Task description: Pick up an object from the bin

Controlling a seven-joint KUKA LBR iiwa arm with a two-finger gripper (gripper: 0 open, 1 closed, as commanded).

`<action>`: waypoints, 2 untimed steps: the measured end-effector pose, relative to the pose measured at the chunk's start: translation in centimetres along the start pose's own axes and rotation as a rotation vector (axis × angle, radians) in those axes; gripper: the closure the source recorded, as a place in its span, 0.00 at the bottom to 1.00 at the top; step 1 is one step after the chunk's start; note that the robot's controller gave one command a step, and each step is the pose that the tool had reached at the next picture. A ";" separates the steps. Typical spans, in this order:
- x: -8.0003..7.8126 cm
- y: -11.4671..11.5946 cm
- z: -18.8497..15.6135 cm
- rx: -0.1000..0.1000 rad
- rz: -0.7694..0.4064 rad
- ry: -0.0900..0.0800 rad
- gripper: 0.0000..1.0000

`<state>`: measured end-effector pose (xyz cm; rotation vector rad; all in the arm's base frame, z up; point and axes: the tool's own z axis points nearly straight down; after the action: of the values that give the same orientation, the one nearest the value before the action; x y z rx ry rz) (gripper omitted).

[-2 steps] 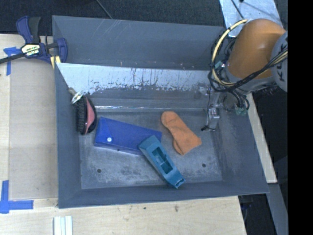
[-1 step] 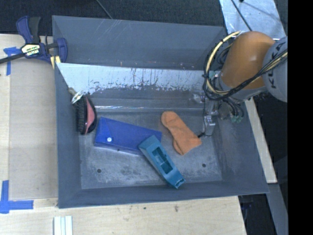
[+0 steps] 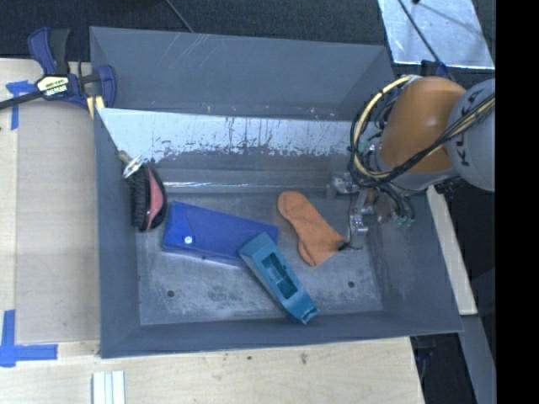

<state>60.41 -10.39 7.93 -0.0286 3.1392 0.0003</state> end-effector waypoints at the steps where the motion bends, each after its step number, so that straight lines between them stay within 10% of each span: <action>1: 0.0 0.5 0.9 0.001 0.008 0.002 0.00; 2: -0.4 2.4 0.8 0.001 -0.113 0.000 0.00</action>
Offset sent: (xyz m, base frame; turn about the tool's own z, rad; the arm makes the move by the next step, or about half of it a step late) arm 0.0037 0.0272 -0.0093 -0.1168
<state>60.80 -8.00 7.09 -0.2052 3.1323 -0.0010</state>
